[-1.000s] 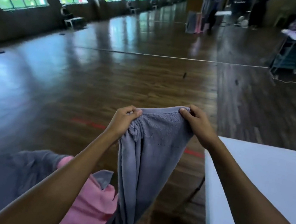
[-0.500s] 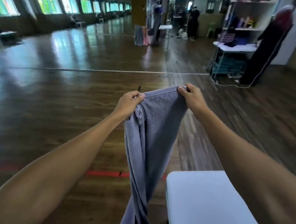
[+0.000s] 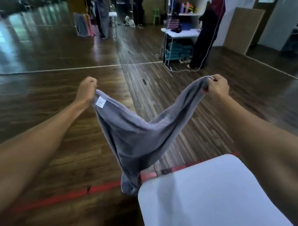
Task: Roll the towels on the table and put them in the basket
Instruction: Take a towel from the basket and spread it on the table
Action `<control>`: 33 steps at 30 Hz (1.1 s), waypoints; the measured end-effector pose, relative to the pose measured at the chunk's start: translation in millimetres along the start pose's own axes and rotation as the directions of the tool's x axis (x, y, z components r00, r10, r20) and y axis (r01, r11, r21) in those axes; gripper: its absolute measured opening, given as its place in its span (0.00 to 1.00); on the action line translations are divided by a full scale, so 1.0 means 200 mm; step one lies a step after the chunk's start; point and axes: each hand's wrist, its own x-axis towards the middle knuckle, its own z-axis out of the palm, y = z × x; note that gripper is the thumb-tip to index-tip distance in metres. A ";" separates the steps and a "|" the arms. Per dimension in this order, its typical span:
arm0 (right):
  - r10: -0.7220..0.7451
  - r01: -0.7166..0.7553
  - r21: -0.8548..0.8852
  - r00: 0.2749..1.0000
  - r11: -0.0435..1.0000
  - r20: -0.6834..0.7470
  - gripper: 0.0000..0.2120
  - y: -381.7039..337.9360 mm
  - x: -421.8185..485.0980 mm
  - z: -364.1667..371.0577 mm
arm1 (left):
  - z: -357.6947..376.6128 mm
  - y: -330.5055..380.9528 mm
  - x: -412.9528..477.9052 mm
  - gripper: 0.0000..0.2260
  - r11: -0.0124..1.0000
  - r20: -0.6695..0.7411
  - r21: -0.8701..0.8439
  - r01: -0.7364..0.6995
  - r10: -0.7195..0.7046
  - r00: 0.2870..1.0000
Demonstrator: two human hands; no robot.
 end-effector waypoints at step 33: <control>0.398 -0.236 -0.799 0.918 0.553 0.004 0.10 2.48 -1.26 -1.92 | 0.60 -0.74 -2.69 0.24 0.901 0.808 0.434 -0.024 -0.377 0.452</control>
